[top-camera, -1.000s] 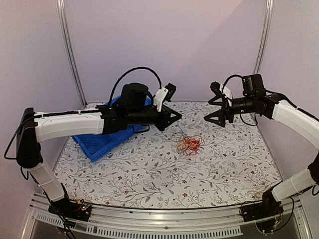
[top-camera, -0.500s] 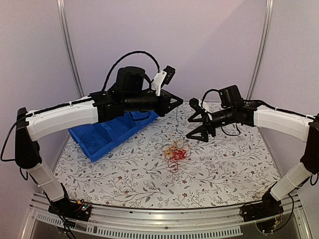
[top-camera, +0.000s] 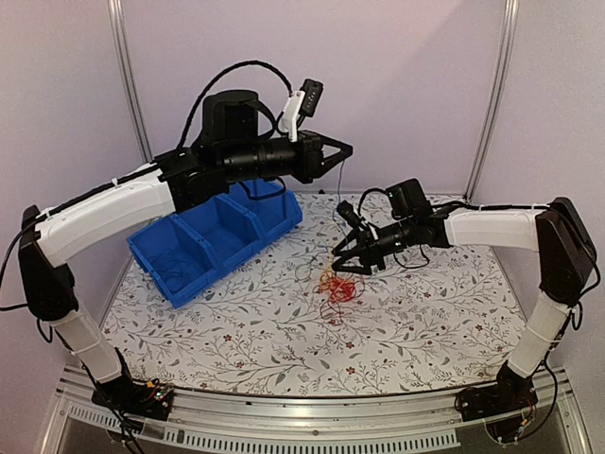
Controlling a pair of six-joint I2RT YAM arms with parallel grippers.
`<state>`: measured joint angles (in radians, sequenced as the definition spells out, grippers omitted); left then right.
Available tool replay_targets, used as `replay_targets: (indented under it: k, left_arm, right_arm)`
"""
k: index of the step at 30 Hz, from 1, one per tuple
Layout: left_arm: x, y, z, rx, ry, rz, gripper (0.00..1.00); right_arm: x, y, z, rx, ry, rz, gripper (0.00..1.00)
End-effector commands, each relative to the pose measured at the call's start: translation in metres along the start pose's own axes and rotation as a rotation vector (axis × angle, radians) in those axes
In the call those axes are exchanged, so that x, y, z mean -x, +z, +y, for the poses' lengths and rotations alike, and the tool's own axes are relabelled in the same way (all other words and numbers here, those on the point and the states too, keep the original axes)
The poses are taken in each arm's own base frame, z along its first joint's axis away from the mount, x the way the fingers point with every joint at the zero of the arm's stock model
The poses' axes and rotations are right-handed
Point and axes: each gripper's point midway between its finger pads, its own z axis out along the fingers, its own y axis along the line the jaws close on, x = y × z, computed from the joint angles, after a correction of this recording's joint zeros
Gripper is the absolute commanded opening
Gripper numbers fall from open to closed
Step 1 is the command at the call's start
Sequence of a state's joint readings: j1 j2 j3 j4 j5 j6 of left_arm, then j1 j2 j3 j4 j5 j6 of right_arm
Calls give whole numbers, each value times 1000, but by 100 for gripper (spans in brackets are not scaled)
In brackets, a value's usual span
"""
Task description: Untangle the cables
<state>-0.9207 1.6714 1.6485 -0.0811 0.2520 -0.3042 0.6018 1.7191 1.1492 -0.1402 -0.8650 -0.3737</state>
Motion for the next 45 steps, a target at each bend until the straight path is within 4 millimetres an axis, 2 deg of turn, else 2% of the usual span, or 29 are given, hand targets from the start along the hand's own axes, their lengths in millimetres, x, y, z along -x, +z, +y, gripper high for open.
replay_targets:
  k: [1,2,3,9,12,16,18,23,26,31,36,39,41,42,45]
  left_arm:
    - [62,-25,-26,-63,23,-130,0]
    - [70,-30,-30,-66,34,-141,0]
    - [79,-35,-33,-67,49,-158,0]
    - [144,-83,-51,-17,163,-297,0]
    - [170,-106,-59,6,216,-352,0]
    - [192,-129,-67,25,257,-410,0]
    - [201,-141,-70,38,273,-439,0]
    - [217,-166,-73,85,312,-491,0]
    - [217,-170,-69,115,322,-492,0]
    - [207,-165,-61,141,318,-470,0]
    - [202,-166,-55,171,307,-463,0]
    - [209,-185,-56,220,334,-481,0]
    - [215,-201,-52,318,392,-462,0]
    - [221,-214,-49,370,403,-466,0]
    - [237,-257,-47,464,405,-514,0]
  right_arm:
    - [-6,19,-2,105,62,-23,46]
    - [-17,25,-6,114,92,-6,37]
    - [-26,30,-7,124,120,10,33]
    - [-70,39,-27,54,207,105,19]
    - [-86,35,-43,-6,247,141,15]
    - [-110,26,-71,-117,295,203,1]
    - [-121,17,-84,-162,327,226,0]
    - [-121,-24,-122,-297,379,216,0]
    - [-120,-61,-154,-458,392,218,0]
    - [-145,-138,-204,-730,529,228,0]
    - [-173,-195,-229,-856,664,212,0]
    - [-194,-218,-239,-905,720,233,0]
    - [-204,-221,-239,-916,733,257,0]
    - [-213,-235,-240,-937,758,258,0]
    - [-228,-244,-238,-954,778,279,0]
